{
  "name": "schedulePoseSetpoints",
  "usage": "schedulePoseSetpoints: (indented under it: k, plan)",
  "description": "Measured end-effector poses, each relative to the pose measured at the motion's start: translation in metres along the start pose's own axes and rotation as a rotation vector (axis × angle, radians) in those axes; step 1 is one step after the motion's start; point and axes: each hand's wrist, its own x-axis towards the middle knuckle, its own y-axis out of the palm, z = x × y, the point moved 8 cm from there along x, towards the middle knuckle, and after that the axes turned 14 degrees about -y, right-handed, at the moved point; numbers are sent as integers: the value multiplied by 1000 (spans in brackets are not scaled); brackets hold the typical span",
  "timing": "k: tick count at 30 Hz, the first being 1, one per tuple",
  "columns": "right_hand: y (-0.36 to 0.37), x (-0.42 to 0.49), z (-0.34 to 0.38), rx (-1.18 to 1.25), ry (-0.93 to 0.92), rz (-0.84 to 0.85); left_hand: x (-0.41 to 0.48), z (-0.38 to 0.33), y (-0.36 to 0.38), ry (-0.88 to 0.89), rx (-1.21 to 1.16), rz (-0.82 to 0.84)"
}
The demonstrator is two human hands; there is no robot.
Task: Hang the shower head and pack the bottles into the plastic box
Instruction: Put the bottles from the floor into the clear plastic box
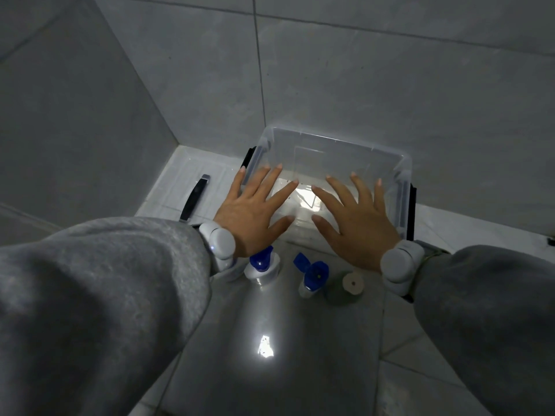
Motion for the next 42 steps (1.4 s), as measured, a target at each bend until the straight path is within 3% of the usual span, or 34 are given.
schedulePoseSetpoints:
  k: [7, 12, 19, 37, 42]
  plan:
    - [-5, -21, 8, 24, -198, 10, -19, -10, -8, 121, 25, -24]
    - [-5, -31, 25, -25, -464, 93, -41, -14, -7, 258, 92, -45]
    - [3, -33, 62, -133, -722, 137, -47, -8, -6, 262, 117, -52]
    - [14, -44, 67, -195, -674, -33, -48, -12, 0, 274, 115, -62]
    - [18, -44, 66, -175, -677, 61, -48, -14, 0, 268, 120, -63]
